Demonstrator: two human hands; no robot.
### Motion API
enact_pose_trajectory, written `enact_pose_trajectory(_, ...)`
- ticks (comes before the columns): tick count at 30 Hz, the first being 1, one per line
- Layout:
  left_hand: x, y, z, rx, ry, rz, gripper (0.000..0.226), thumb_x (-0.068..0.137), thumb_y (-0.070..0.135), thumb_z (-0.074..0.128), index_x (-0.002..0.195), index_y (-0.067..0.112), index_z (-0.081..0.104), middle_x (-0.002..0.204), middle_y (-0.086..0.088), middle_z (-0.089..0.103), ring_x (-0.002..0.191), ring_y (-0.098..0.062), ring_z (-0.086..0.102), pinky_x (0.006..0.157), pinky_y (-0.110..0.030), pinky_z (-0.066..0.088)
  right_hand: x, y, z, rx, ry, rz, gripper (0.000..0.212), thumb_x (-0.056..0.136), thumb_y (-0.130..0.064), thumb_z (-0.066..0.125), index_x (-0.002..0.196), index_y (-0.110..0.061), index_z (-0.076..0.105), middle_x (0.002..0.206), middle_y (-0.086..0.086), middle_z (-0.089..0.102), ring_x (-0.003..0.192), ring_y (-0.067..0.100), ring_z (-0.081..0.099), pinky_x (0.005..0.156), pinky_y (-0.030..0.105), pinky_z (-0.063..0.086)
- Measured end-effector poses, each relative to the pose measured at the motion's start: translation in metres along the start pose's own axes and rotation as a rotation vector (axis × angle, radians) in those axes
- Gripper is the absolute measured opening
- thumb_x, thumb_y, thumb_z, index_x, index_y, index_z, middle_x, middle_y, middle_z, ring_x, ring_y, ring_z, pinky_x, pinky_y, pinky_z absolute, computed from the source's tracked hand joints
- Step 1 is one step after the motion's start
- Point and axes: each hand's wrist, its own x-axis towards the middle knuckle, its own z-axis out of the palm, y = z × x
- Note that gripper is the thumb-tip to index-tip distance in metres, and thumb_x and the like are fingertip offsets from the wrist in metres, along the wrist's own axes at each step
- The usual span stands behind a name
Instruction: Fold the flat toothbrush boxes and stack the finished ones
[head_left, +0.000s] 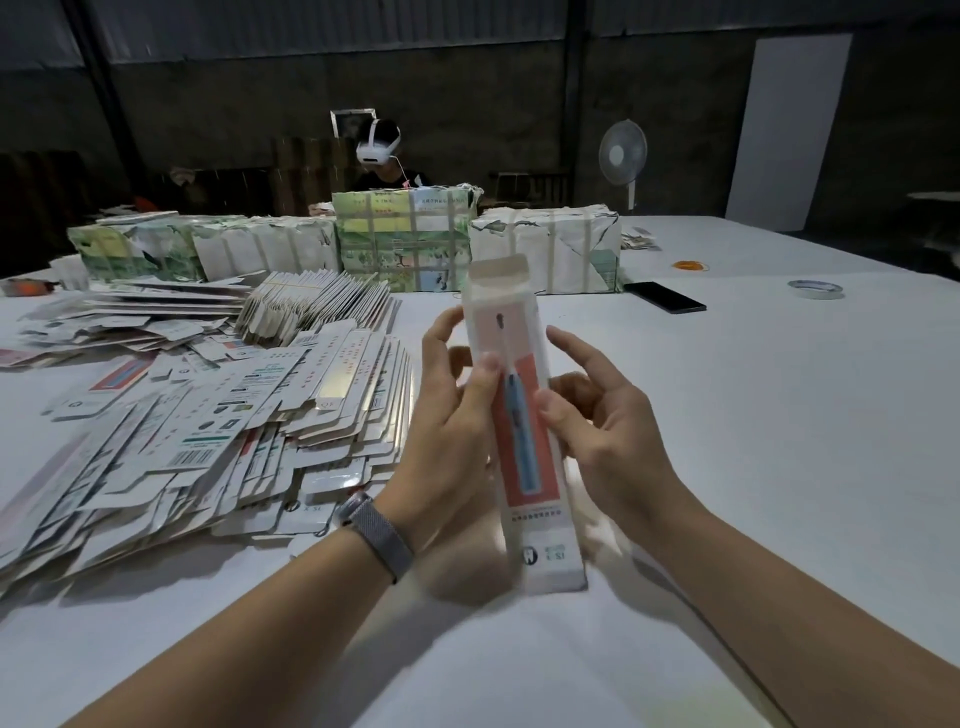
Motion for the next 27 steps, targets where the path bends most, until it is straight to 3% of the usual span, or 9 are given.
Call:
enact_pose_trajectory(4, 0.002, 0.008, -0.002, 0.078, 0.003, 0.184, 0.050, 0.101, 0.030, 0.049, 0.146, 0.045, 0.032, 0.115, 0.003, 0.061, 0.098, -0.015, 0.070, 0.078, -0.035, 0.061, 0.000, -0.006, 0.003, -0.145, 0.020, -0.167, 0.059, 0.096, -0.022, 0.055, 0.127, -0.070, 0.040, 0.093, -0.011, 0.067, 0.090, 0.014, 0.067, 0.076, 0.028, 0.059)
enact_pose_trajectory(7, 0.004, 0.014, -0.008, 0.147, -0.017, 0.271, 0.060, 0.096, 0.032, 0.049, 0.151, 0.042, 0.025, 0.117, -0.003, 0.059, 0.096, -0.025, 0.066, 0.078, -0.050, 0.060, 0.000, -0.008, -0.001, -0.187, -0.022, -0.208, 0.063, 0.096, -0.020, 0.052, 0.135, -0.067, 0.036, 0.098, -0.012, 0.065, 0.089, 0.014, 0.063, 0.074, 0.025, 0.058)
enact_pose_trajectory(9, 0.006, 0.018, -0.011, 0.163, -0.039, 0.300, 0.057, 0.098, 0.033, 0.045, 0.150, 0.043, 0.025, 0.118, -0.012, 0.057, 0.096, -0.028, 0.065, 0.079, -0.055, 0.058, 0.001, -0.010, -0.005, -0.211, -0.051, -0.211, 0.066, 0.095, -0.020, 0.053, 0.138, -0.066, 0.033, 0.100, -0.014, 0.064, 0.088, 0.011, 0.061, 0.073, 0.024, 0.057)
enact_pose_trajectory(11, 0.007, 0.020, -0.013, 0.182, -0.054, 0.312, 0.050, 0.101, 0.037, 0.039, 0.149, 0.045, 0.026, 0.118, -0.016, 0.057, 0.099, -0.031, 0.065, 0.081, -0.059, 0.056, 0.000, -0.010, -0.007, -0.231, -0.072, -0.200, 0.070, 0.093, -0.021, 0.055, 0.137, -0.070, 0.030, 0.100, -0.013, 0.063, 0.087, 0.011, 0.061, 0.073, 0.032, 0.059)
enact_pose_trajectory(14, 0.005, 0.019, -0.011, 0.217, -0.051, 0.299, 0.045, 0.103, 0.038, 0.037, 0.147, 0.049, 0.031, 0.114, -0.001, 0.061, 0.099, -0.027, 0.067, 0.081, -0.059, 0.056, -0.004, -0.009, -0.007, -0.240, -0.087, -0.186, 0.076, 0.091, -0.017, 0.056, 0.138, -0.070, 0.029, 0.095, -0.015, 0.061, 0.083, 0.011, 0.058, 0.073, 0.040, 0.058)
enact_pose_trajectory(16, 0.004, 0.018, -0.009, 0.221, -0.049, 0.277, 0.043, 0.103, 0.040, 0.039, 0.143, 0.052, 0.033, 0.109, -0.002, 0.062, 0.095, -0.032, 0.067, 0.076, -0.060, 0.056, -0.006, -0.009, -0.007, -0.235, -0.084, -0.184, 0.077, 0.090, -0.012, 0.055, 0.141, -0.064, 0.030, 0.095, -0.019, 0.059, 0.080, 0.011, 0.056, 0.072, 0.039, 0.058)
enact_pose_trajectory(19, 0.005, 0.019, -0.009, 0.234, -0.042, 0.276, 0.040, 0.102, 0.040, 0.041, 0.140, 0.050, 0.037, 0.102, -0.010, 0.061, 0.086, -0.037, 0.066, 0.067, -0.060, 0.056, -0.006, -0.014, -0.007, -0.263, -0.072, -0.181, 0.076, 0.090, -0.012, 0.053, 0.142, -0.061, 0.029, 0.109, -0.029, 0.056, 0.082, 0.012, 0.057, 0.070, 0.036, 0.059)
enact_pose_trajectory(23, 0.004, 0.021, -0.008, 0.185, -0.113, 0.258, 0.036, 0.102, 0.038, 0.042, 0.137, 0.042, 0.039, 0.108, -0.015, 0.063, 0.089, -0.042, 0.067, 0.067, -0.061, 0.058, -0.004, -0.029, -0.007, -0.297, -0.026, -0.227, 0.071, 0.092, -0.020, 0.050, 0.135, -0.072, 0.027, 0.122, -0.036, 0.049, 0.095, 0.013, 0.057, 0.074, 0.032, 0.060)
enact_pose_trajectory(27, 0.001, 0.025, -0.002, 0.141, -0.156, 0.291, 0.031, 0.102, 0.036, 0.043, 0.133, 0.039, 0.041, 0.107, -0.009, 0.062, 0.085, -0.047, 0.064, 0.066, -0.063, 0.056, -0.005, -0.037, -0.010, -0.260, 0.022, -0.253, 0.049, 0.096, -0.024, 0.049, 0.134, -0.054, 0.041, 0.115, -0.029, 0.057, 0.091, 0.017, 0.060, 0.074, 0.046, 0.060)
